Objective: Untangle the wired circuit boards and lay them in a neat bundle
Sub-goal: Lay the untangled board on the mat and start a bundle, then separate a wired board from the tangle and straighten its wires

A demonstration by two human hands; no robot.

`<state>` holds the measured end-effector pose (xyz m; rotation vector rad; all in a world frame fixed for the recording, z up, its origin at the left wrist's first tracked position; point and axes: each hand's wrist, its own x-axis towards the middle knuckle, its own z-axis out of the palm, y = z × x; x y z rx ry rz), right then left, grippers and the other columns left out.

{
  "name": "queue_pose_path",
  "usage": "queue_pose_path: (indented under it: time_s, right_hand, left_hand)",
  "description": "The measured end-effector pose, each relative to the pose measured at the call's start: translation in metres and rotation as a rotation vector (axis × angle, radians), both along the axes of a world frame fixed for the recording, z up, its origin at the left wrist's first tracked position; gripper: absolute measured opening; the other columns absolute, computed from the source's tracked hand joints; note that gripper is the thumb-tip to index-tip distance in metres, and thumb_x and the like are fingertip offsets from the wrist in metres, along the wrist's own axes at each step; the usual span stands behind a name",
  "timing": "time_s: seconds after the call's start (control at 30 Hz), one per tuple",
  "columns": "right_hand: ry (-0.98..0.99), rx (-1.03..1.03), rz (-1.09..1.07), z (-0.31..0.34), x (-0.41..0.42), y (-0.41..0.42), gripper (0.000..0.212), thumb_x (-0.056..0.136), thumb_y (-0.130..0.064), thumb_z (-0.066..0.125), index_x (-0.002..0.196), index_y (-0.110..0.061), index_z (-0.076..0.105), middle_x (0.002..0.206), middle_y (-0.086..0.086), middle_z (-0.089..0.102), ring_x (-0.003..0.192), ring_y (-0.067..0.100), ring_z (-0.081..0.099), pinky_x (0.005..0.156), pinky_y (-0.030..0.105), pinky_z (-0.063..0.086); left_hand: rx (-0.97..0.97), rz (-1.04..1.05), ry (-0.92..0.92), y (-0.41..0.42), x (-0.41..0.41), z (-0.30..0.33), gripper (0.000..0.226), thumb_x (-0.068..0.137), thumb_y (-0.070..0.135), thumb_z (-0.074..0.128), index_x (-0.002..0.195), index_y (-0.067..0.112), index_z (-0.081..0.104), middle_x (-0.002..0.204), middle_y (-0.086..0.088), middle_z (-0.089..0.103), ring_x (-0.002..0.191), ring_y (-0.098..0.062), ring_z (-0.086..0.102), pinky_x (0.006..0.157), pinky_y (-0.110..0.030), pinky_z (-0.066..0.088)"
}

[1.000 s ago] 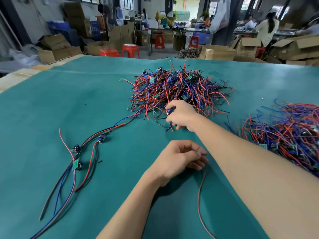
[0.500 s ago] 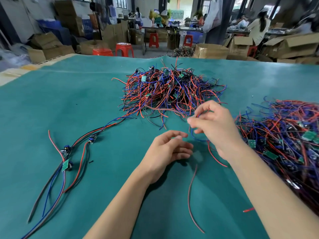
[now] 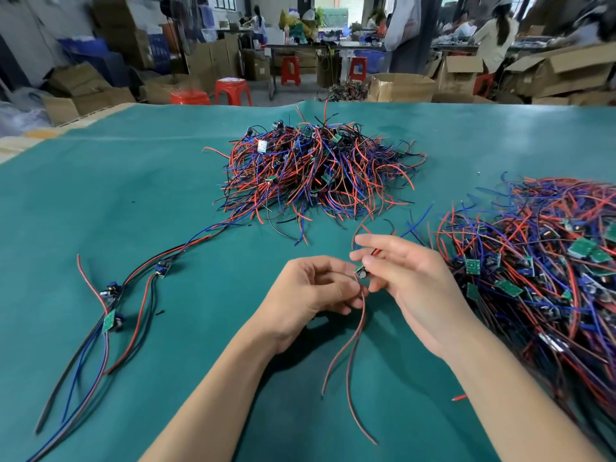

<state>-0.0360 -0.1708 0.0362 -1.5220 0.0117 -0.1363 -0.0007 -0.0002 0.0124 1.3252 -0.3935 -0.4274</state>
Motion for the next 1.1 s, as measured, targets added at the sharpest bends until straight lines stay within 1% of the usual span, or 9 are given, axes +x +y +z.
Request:
queue_pose_path:
  time_s: [0.13,0.23,0.37,0.47,0.6,0.73,0.87,1.03,1.1]
  right_hand:
    - [-0.086,-0.153,-0.086,-0.0038,-0.0004,0.0029,0.024,0.09,-0.007,0.074,0.106,-0.024,0.076,0.078,0.007,0.074,0.061,0.01,0.059,0.062,0.02,0.048]
    - [-0.124,-0.209,-0.122,-0.0081,0.0007,0.0054,0.016,0.088,-0.008,0.077,0.097,-0.02,0.071,0.07,-0.002,0.072,0.062,0.009,0.064,0.064,0.023,0.049]
    - [-0.132,-0.087,-0.065,-0.0065,-0.0002,0.0074,0.01,0.093,-0.01,0.073,0.098,-0.017,0.067,0.077,0.002,0.072,0.061,0.011,0.06,0.063,0.021,0.05]
    - [-0.151,-0.066,-0.052,-0.0061,-0.0007,0.0075,0.015,0.089,-0.004,0.074,0.092,-0.018,0.068,0.092,0.009,0.075,0.073,0.011,0.064,0.072,0.022,0.054]
    - [-0.024,0.07,-0.139,-0.009,0.0008,0.008,0.017,0.086,0.002,0.075,0.084,-0.012,0.065,0.074,-0.001,0.071,0.072,0.014,0.066,0.07,0.024,0.052]
    - [0.104,0.172,-0.112,-0.0067,0.0009,0.0088,0.011,0.087,-0.006,0.076,0.094,-0.007,0.068,0.078,0.005,0.073,0.073,0.018,0.069,0.063,0.026,0.049]
    - [0.129,0.287,-0.145,-0.0032,-0.0009,0.0072,0.02,0.085,0.002,0.075,0.093,-0.008,0.059,0.077,0.012,0.071,0.064,0.021,0.067,0.06,0.025,0.048]
    - [0.078,0.26,-0.139,-0.0002,-0.002,0.0069,0.02,0.083,0.009,0.073,0.098,-0.002,0.064,0.081,0.016,0.076,0.069,0.021,0.072,0.064,0.023,0.056]
    - [0.055,0.178,-0.14,0.0005,-0.0029,0.008,0.018,0.083,0.008,0.075,0.096,-0.002,0.069,0.079,0.012,0.077,0.069,0.017,0.073,0.064,0.019,0.056]
  left_hand:
    - [0.004,-0.038,-0.008,-0.0002,-0.0012,0.0018,0.006,0.085,0.009,0.07,0.09,0.008,0.072,0.087,-0.016,0.072,0.072,-0.021,0.066,0.067,-0.025,0.053]
    - [0.054,-0.045,-0.056,-0.0018,-0.0033,0.0034,0.006,0.082,0.016,0.078,0.087,0.013,0.076,0.085,-0.01,0.073,0.071,-0.019,0.065,0.066,-0.023,0.051]
    - [0.086,-0.021,-0.077,-0.0034,-0.003,0.0006,0.009,0.089,0.01,0.069,0.09,0.001,0.071,0.082,-0.011,0.073,0.069,-0.017,0.067,0.063,-0.021,0.052]
    - [0.07,0.018,-0.061,-0.0041,-0.0026,0.0001,0.014,0.097,0.009,0.06,0.085,0.006,0.067,0.077,-0.009,0.071,0.063,-0.014,0.064,0.058,-0.02,0.05]
    - [0.087,0.03,-0.073,-0.0042,-0.0018,0.0,0.019,0.099,0.01,0.057,0.081,0.008,0.064,0.071,-0.004,0.068,0.056,-0.009,0.056,0.051,-0.017,0.043]
    - [0.11,-0.01,-0.09,-0.0022,-0.0015,-0.0002,0.02,0.1,0.013,0.056,0.085,0.0,0.061,0.07,-0.003,0.065,0.051,-0.008,0.044,0.046,-0.015,0.034]
    - [0.135,-0.04,-0.073,-0.0007,-0.0005,-0.0009,0.023,0.1,0.014,0.058,0.094,-0.008,0.061,0.069,-0.003,0.064,0.051,-0.008,0.043,0.047,-0.012,0.033]
    - [0.113,-0.068,-0.056,-0.0025,-0.0023,0.0044,0.018,0.09,0.026,0.064,0.076,0.016,0.069,0.073,-0.01,0.066,0.053,-0.012,0.045,0.048,-0.017,0.031]
    - [0.134,-0.025,-0.077,-0.0036,-0.0029,0.0038,0.024,0.093,0.031,0.066,0.074,0.015,0.066,0.073,-0.007,0.066,0.055,-0.013,0.048,0.05,-0.019,0.033]
